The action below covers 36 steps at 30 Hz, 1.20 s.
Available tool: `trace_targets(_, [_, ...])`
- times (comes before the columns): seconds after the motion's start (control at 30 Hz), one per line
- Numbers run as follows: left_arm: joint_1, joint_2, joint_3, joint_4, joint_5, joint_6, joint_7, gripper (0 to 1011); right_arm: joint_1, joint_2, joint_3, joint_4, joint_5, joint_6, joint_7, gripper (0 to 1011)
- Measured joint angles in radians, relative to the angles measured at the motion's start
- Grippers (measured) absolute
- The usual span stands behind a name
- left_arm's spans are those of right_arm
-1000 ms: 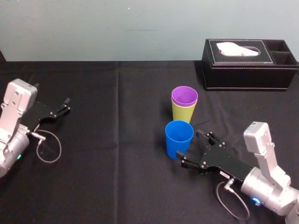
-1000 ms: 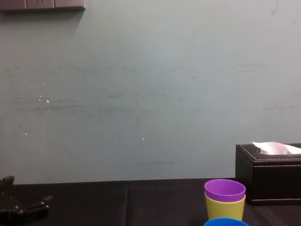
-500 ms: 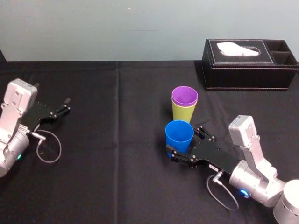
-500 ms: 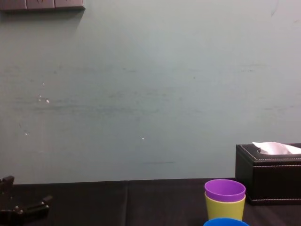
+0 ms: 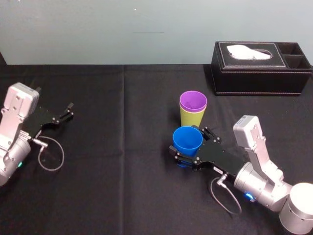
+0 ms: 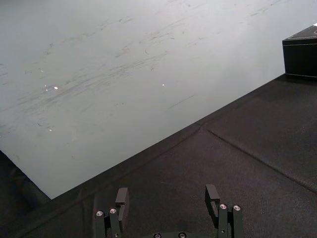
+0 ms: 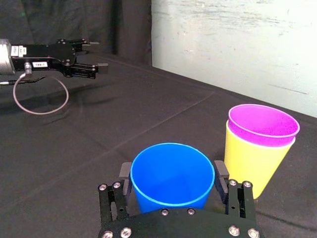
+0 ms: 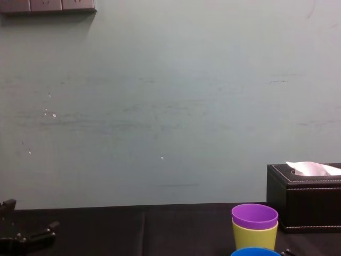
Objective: Stack the three plastic cups sequentially using one hand.
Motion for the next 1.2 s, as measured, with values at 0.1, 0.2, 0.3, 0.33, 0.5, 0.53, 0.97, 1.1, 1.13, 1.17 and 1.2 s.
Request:
trace_targets(0.1, [0.000, 0.000, 0.000, 0.000, 0.000, 0.000, 0.000, 1011, 0.004, -0.005, -0.002, 0.004, -0.006, -0.001, -0.006, 1003])
trace_targets(0.2, [0.000, 0.000, 0.000, 0.000, 0.000, 0.000, 0.000, 1011, 0.006, -0.009, -0.002, 0.005, -0.009, -0.003, -0.010, 1003])
trace_targets(0.3, [0.000, 0.000, 0.000, 0.000, 0.000, 0.000, 0.000, 1011, 0.006, -0.009, -0.002, 0.005, -0.009, -0.003, -0.010, 1003])
trace_targets(0.33, [0.000, 0.000, 0.000, 0.000, 0.000, 0.000, 0.000, 1011, 0.006, -0.009, -0.002, 0.005, -0.009, -0.003, -0.010, 1003])
trace_targets(0.5, [0.000, 0.000, 0.000, 0.000, 0.000, 0.000, 0.000, 1011, 0.006, -0.008, -0.002, 0.005, -0.009, -0.004, -0.010, 1002])
trace_targets(0.53, [0.000, 0.000, 0.000, 0.000, 0.000, 0.000, 0.000, 1011, 0.006, -0.008, -0.002, 0.005, -0.009, -0.004, -0.010, 1003])
trace_targets(0.97, [0.000, 0.000, 0.000, 0.000, 0.000, 0.000, 0.000, 1011, 0.005, -0.007, -0.001, 0.004, -0.008, -0.004, -0.009, 771])
trace_targets(1.1, [0.000, 0.000, 0.000, 0.000, 0.000, 0.000, 0.000, 1011, 0.005, -0.007, -0.001, 0.004, -0.008, -0.004, -0.008, 752])
trace_targets(1.13, [0.000, 0.000, 0.000, 0.000, 0.000, 0.000, 0.000, 1012, 0.005, -0.007, -0.001, 0.004, -0.008, -0.004, -0.008, 751])
trace_targets(1.17, [0.000, 0.000, 0.000, 0.000, 0.000, 0.000, 0.000, 1011, 0.005, -0.006, -0.001, 0.004, -0.007, -0.004, -0.008, 746])
trace_targets(1.2, [0.000, 0.000, 0.000, 0.000, 0.000, 0.000, 0.000, 1011, 0.005, -0.006, -0.001, 0.004, -0.007, -0.004, -0.008, 746])
